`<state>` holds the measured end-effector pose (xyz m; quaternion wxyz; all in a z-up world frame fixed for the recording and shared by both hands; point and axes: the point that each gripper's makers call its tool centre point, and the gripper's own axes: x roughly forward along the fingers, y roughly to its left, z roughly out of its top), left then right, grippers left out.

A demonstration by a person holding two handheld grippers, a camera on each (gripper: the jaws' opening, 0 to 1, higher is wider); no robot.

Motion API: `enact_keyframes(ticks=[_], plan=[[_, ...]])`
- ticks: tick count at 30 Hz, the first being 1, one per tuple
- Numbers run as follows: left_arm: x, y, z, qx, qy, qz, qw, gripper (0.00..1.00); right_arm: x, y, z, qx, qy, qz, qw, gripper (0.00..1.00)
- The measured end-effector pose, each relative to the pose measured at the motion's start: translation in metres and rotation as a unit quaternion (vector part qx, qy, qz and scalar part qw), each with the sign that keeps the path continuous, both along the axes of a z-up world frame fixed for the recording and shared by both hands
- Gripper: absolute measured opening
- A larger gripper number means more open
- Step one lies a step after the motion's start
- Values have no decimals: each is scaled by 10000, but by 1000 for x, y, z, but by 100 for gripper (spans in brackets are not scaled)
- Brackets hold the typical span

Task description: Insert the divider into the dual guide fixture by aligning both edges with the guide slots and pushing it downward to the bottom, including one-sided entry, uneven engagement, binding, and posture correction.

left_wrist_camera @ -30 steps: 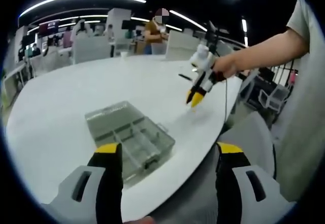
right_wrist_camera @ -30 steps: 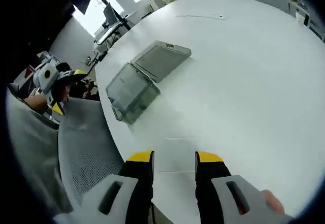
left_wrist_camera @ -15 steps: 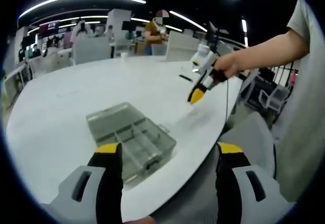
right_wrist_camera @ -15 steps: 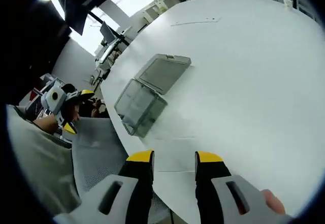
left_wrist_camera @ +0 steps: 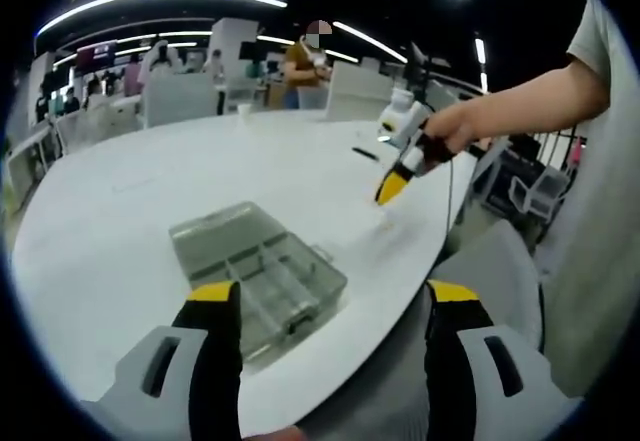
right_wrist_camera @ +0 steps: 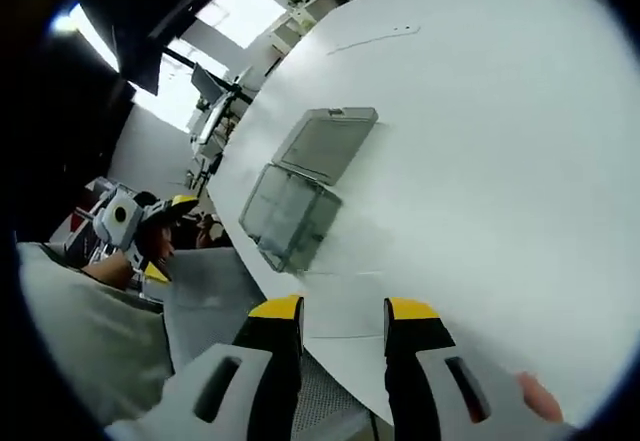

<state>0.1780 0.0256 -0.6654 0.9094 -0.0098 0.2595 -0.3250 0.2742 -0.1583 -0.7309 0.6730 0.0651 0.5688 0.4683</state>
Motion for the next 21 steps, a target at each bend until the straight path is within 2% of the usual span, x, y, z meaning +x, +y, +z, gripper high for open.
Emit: enact_keyframes(ticks=[10,21], plan=[[1,-1,0,9,0,-15,10000,73,-2,18,19,577,408,-379,9968,27],[0,0,0,18,-3,-6,10000,73,-3,32,39,1080,629,-668,9899,27]])
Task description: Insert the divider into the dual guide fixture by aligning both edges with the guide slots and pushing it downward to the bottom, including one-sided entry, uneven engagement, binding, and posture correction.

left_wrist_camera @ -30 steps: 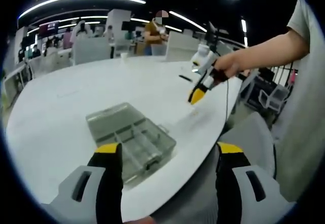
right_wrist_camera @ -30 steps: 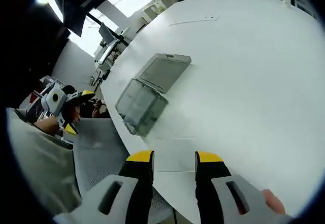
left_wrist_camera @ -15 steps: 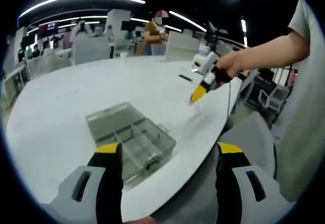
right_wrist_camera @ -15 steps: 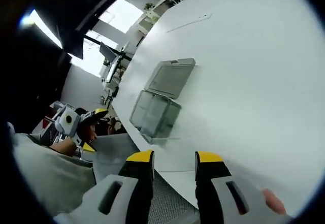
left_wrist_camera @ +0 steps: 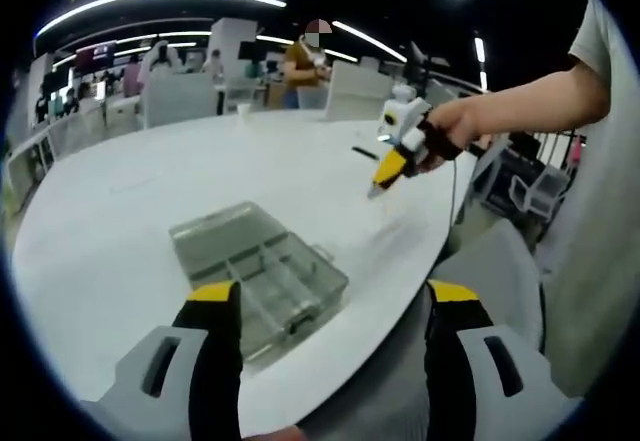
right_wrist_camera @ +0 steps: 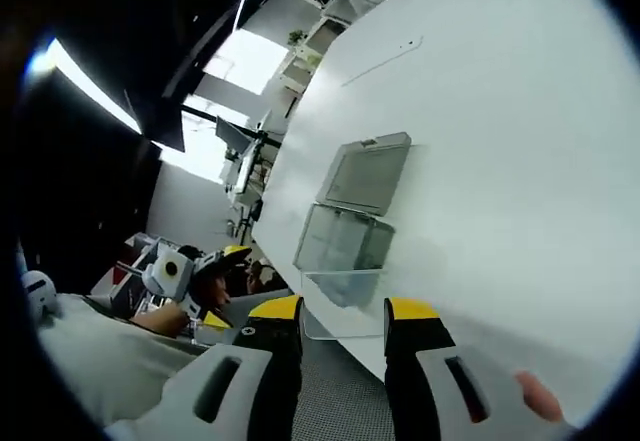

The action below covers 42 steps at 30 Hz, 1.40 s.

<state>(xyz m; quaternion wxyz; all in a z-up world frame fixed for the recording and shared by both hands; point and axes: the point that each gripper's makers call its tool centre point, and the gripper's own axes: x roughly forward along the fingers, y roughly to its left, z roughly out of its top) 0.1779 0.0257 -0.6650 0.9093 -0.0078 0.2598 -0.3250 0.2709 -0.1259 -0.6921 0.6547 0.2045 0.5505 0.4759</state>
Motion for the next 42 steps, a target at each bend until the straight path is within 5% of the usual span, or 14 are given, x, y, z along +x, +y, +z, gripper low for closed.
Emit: enact_keyframes(ticks=[20,42], plan=[[-1,0,1,-8,-7,-18,10000,73,-6,17,19,411,51,-121,9991,27],[15,-9,18,-385,11,-53,9992,67,-29,53,37,156,-1047,907,9902,27]])
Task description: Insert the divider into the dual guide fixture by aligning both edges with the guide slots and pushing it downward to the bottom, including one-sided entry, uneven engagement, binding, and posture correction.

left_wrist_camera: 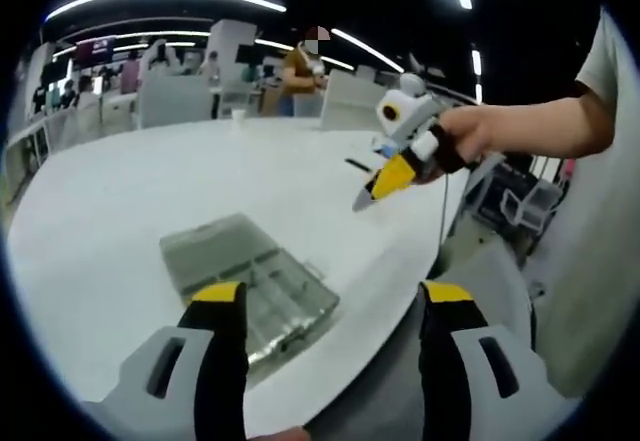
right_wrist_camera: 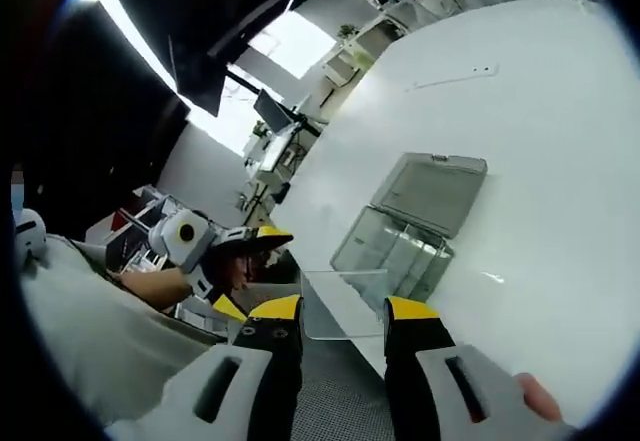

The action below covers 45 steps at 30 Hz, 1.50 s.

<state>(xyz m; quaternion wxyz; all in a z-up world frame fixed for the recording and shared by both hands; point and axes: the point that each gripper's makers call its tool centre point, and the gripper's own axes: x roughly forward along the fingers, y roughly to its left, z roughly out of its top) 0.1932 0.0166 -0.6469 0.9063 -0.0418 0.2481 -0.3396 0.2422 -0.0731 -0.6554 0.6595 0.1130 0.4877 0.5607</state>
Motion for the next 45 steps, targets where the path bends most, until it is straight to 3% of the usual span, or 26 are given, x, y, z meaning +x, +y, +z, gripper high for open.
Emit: enact_keyframes(ticks=[17,25,30,36,40,42,43,45], plan=[[26,-8,25,-542,83,-75,9985,52,-9,21,12,-146,-777,633,9949,27],[27,-12,29,-890,468,-124,9949,43,-17,29,13,-252,-1145,1004,9880,27],[24,-17,31,-1135,938,-211,9889,35,-23,36,16,-261,-1449,1282,9808,27],[24,-20,28,-1120,1249,-259,9855,30,-31,45,23,-129,-1770,1565,9716,27],[23,-24,31,-1250,1418,-290,9816,28,-33,49,25,-141,-2106,1782,9611,27],[23,-25,32,-1315,1520,-275,9792,26,-33,50,26,-189,-2423,1969,9498,27],[23,-24,32,-1349,1552,-262,9783,25,-37,51,27,-175,-2333,1931,9529,27],[24,-24,33,-1434,1629,-227,9759,25,-37,51,25,-248,-2431,2041,9480,27]])
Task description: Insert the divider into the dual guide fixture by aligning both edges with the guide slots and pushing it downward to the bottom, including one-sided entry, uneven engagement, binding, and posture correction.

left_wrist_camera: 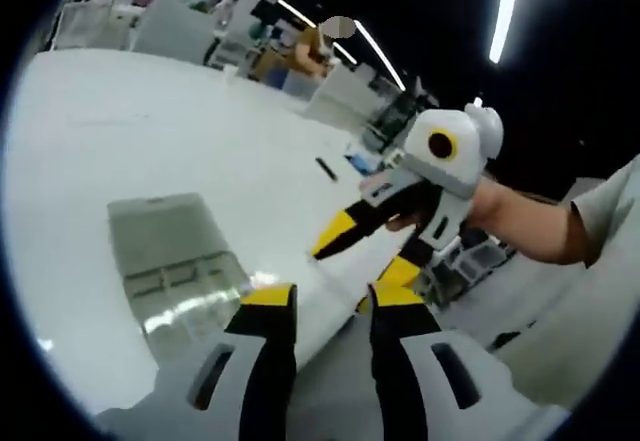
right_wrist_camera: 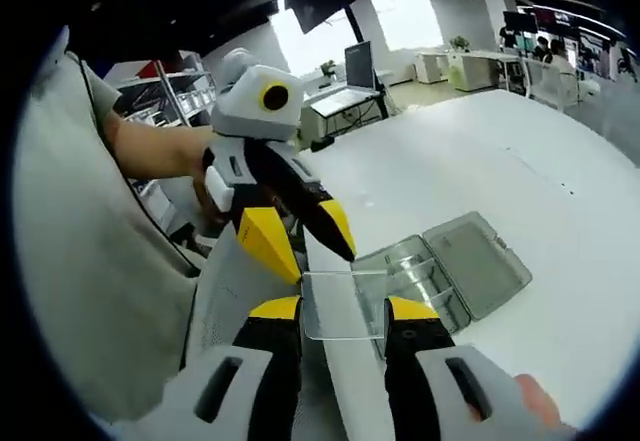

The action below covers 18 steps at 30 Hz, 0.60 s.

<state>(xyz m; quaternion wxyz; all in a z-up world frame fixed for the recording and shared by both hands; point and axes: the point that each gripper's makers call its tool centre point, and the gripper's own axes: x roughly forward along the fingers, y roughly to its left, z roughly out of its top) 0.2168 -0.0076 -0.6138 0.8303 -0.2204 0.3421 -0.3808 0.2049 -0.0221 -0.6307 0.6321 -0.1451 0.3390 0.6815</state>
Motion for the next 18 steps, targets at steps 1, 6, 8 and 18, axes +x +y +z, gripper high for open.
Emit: enact_keyframes(ticks=[1,6,8,18], plan=[[0,0,0,-28,63,15,10000,24,0,0,-1,-35,-90,41,9999,27],[0,1,-2,-85,305,73,9995,19,-3,3,1,-53,-303,161,9994,27],[0,1,-2,-152,389,94,9991,15,-2,3,1,-159,-564,303,9978,27],[-3,0,-10,-162,666,102,9976,12,-9,9,3,-233,-1013,598,9928,27]])
